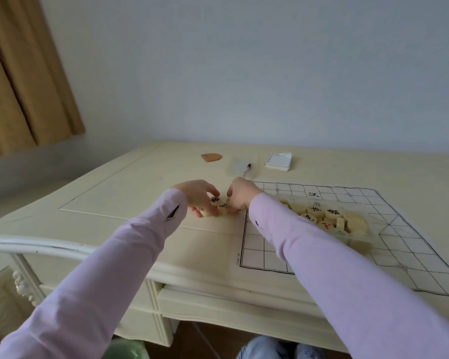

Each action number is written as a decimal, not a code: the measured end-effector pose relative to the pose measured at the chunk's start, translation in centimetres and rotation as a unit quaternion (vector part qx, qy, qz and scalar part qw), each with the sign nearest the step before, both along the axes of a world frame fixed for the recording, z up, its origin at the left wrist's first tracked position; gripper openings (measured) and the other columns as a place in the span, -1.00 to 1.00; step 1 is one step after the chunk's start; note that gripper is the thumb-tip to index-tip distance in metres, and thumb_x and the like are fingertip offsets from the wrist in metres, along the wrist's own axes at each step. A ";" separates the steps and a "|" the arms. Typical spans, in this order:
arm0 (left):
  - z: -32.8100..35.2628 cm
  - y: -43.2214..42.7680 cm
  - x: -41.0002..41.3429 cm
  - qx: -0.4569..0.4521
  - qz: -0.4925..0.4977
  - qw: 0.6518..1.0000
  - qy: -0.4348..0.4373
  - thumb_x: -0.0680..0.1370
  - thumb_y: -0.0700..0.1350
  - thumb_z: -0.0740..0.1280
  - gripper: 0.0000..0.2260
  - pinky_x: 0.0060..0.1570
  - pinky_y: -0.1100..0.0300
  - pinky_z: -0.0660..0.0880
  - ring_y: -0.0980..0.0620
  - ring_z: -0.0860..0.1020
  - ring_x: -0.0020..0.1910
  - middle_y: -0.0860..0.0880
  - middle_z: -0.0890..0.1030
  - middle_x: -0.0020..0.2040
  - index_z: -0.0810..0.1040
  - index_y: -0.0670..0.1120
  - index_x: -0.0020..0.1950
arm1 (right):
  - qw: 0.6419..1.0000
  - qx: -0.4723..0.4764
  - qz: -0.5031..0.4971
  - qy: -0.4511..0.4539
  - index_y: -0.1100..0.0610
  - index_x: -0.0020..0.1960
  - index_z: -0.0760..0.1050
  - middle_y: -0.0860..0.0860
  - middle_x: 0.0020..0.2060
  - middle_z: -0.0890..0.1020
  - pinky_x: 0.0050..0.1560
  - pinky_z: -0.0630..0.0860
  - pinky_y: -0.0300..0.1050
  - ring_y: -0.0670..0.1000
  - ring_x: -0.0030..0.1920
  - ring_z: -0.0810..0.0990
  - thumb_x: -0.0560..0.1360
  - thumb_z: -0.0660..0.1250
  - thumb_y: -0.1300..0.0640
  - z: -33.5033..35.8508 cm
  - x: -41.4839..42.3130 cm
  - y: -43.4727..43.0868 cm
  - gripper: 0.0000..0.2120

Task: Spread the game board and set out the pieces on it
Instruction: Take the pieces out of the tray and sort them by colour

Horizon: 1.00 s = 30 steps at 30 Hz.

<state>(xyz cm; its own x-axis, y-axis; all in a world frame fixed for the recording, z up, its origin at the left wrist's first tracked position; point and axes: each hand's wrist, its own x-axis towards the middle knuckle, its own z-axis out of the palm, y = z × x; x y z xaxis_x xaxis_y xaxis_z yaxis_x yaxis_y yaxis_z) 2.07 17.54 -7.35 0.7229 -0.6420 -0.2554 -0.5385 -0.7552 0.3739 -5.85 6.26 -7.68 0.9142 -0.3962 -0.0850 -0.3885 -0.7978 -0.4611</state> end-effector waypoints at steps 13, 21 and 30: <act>0.5 -0.6 -1.3 -0.041 0.009 0.995 -0.091 0.42 -0.04 0.47 -0.42 -0.03 0.19 0.39 -0.03 0.49 0.16 -0.01 0.44 0.30 0.38 0.01 0.41 | 0.997 -0.022 0.071 0.013 0.16 0.05 0.48 0.09 -0.02 0.53 -0.17 0.38 -0.17 0.13 0.01 0.45 0.54 0.18 0.25 0.1 -0.5 0.7 -0.86; 1.7 -3.3 -3.8 -0.248 -0.059 0.955 -0.149 0.42 -0.09 0.49 -0.66 0.09 0.15 0.49 0.02 0.56 0.04 0.03 0.59 0.04 0.59 -0.03 0.18 | 0.998 -0.004 0.012 -0.060 0.25 0.28 0.48 0.15 0.15 0.59 0.09 0.49 -0.10 0.14 0.07 0.59 0.47 0.27 0.35 5.1 -6.1 -5.1 -0.63; 2.2 -10.3 -10.7 -0.130 -0.259 0.949 -0.126 0.45 -0.11 0.45 -0.70 -0.18 0.44 0.38 0.16 0.52 -0.12 0.07 0.64 0.03 0.59 -0.03 0.18 | 0.996 -0.044 -0.051 0.054 0.16 0.06 0.64 0.01 -0.15 0.65 -0.05 0.57 -0.15 -0.02 -0.24 0.58 0.37 0.46 0.29 4.6 -14.4 -11.3 -0.73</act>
<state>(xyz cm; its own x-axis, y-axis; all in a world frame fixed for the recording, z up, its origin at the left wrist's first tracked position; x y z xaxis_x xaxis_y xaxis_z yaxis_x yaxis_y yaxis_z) -8.61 7.20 -5.20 0.3099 -0.9455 0.0997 -0.9097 -0.2643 0.3204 -20.28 -5.06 -3.11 0.8565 -0.4965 -0.1411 -0.5127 -0.7870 -0.3432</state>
